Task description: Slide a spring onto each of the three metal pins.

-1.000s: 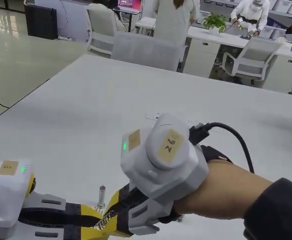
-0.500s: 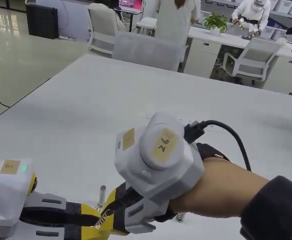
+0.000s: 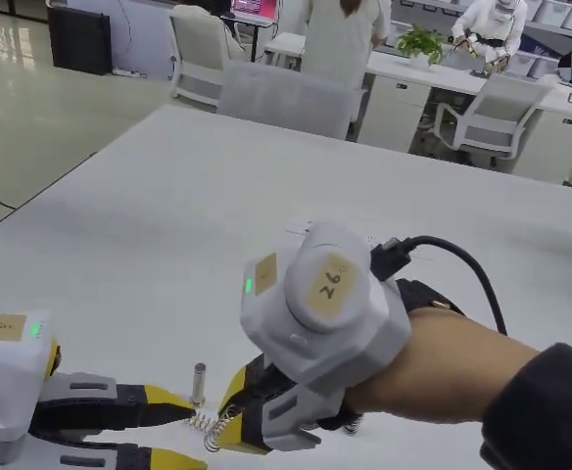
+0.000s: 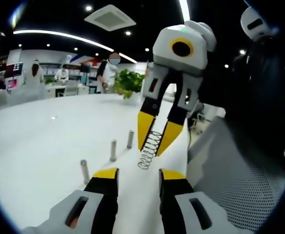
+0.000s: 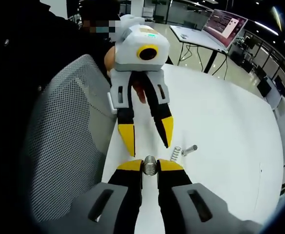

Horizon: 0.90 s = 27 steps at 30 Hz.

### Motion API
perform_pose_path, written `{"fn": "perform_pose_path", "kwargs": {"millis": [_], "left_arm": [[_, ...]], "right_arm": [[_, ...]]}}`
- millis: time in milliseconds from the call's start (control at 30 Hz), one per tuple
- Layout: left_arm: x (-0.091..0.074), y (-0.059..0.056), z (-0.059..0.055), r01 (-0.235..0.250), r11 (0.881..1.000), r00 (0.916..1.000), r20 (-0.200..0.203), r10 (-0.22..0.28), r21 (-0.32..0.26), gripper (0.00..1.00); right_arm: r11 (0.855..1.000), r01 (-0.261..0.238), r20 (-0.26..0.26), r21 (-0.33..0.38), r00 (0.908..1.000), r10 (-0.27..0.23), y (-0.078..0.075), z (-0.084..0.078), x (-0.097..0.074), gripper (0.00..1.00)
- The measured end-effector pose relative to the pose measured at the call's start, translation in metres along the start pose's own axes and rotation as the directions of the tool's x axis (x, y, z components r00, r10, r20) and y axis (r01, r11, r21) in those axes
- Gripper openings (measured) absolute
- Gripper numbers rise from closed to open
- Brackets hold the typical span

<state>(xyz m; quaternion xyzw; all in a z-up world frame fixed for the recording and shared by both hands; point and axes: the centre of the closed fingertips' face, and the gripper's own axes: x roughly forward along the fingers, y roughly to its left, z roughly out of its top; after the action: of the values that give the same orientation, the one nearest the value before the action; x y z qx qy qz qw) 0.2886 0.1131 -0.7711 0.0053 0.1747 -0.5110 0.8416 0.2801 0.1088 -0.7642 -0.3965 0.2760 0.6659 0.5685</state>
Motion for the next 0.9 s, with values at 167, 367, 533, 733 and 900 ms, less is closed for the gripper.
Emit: {"fn": "perform_pose_path", "kwargs": {"millis": [167, 367, 533, 733, 900], "left_arm": [[-0.004, 0.004, -0.004, -0.024, 1.0, 0.9997, 0.004, 0.025, -0.018, 0.32], [-0.008, 0.009, -0.009, -0.052, 0.998, 0.9986, 0.007, 0.052, -0.039, 0.38], [-0.012, 0.011, -0.01, -0.07, 0.996, 0.9975, 0.012, 0.07, -0.055, 0.41], [-0.014, 0.011, -0.012, -0.086, 0.994, 0.996, 0.016, 0.088, -0.074, 0.44], [-0.014, 0.009, -0.011, -0.093, 0.993, 0.9954, 0.016, 0.095, -0.073, 0.47]], "right_arm": [[1.0, 0.007, -0.014, 0.011, 0.9999, -0.007, -0.002, -0.007, -0.002, 0.08], [0.999, 0.021, -0.028, 0.025, 0.9994, -0.02, -0.006, -0.015, -0.005, 0.08], [0.999, 0.037, -0.05, 0.038, 0.9981, -0.035, -0.011, -0.026, -0.01, 0.08], [0.996, 0.064, -0.061, 0.062, 0.9963, -0.06, -0.019, -0.036, -0.019, 0.08], [0.992, 0.092, -0.068, 0.091, 0.994, -0.086, -0.029, -0.046, -0.03, 0.08]]}}
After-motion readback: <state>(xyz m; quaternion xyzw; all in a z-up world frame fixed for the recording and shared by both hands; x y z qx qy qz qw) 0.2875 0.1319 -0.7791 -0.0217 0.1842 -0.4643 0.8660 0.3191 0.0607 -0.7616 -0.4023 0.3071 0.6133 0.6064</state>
